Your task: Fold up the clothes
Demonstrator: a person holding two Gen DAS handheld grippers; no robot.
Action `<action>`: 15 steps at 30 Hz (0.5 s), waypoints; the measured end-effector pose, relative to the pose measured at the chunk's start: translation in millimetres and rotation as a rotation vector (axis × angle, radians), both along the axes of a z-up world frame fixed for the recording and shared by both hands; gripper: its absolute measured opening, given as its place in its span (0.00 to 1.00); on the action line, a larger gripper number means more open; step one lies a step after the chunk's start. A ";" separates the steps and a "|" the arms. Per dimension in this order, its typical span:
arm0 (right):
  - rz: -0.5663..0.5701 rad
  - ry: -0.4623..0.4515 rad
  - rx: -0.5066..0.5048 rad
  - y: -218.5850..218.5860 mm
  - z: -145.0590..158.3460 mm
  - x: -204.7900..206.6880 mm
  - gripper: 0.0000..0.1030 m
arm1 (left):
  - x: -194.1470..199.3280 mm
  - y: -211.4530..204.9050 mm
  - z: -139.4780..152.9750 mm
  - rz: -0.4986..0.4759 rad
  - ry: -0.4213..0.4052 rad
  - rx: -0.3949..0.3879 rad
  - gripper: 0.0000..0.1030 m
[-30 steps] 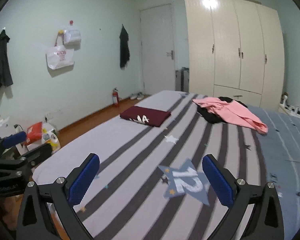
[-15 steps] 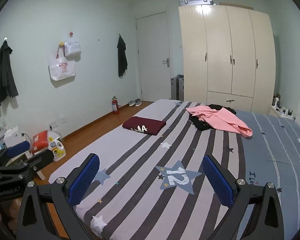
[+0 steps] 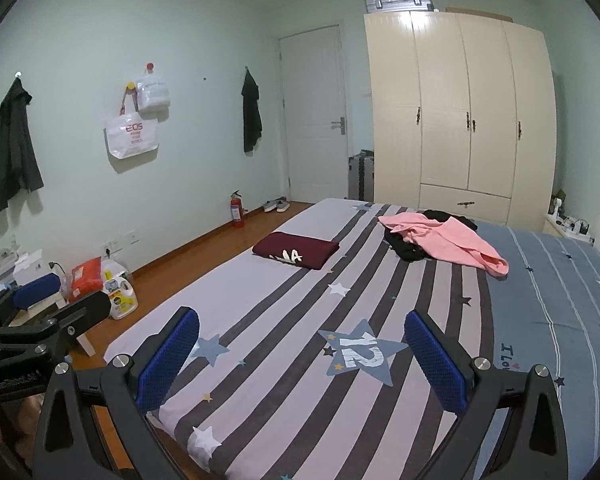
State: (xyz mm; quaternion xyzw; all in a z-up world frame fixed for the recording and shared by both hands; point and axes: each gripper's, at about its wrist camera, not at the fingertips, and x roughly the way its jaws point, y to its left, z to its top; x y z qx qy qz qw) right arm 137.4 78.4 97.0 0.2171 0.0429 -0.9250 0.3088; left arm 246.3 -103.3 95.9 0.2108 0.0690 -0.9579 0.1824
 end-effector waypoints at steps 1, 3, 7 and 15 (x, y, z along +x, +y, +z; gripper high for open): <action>0.000 -0.002 0.000 -0.5 -0.3 -0.4 0.99 | -0.2 0.2 -0.3 0.001 -0.002 0.000 0.99; 0.000 -0.003 -0.002 -0.3 -0.6 -1.1 0.99 | -0.5 0.3 -1.0 0.002 -0.003 0.001 0.99; 0.004 -0.001 0.000 -1.8 -0.7 -0.9 0.99 | -0.2 -0.4 -0.9 0.008 -0.001 -0.004 0.99; 0.010 0.003 -0.008 -4.7 0.1 -1.4 0.99 | 1.6 -1.2 1.1 0.015 0.009 -0.008 0.99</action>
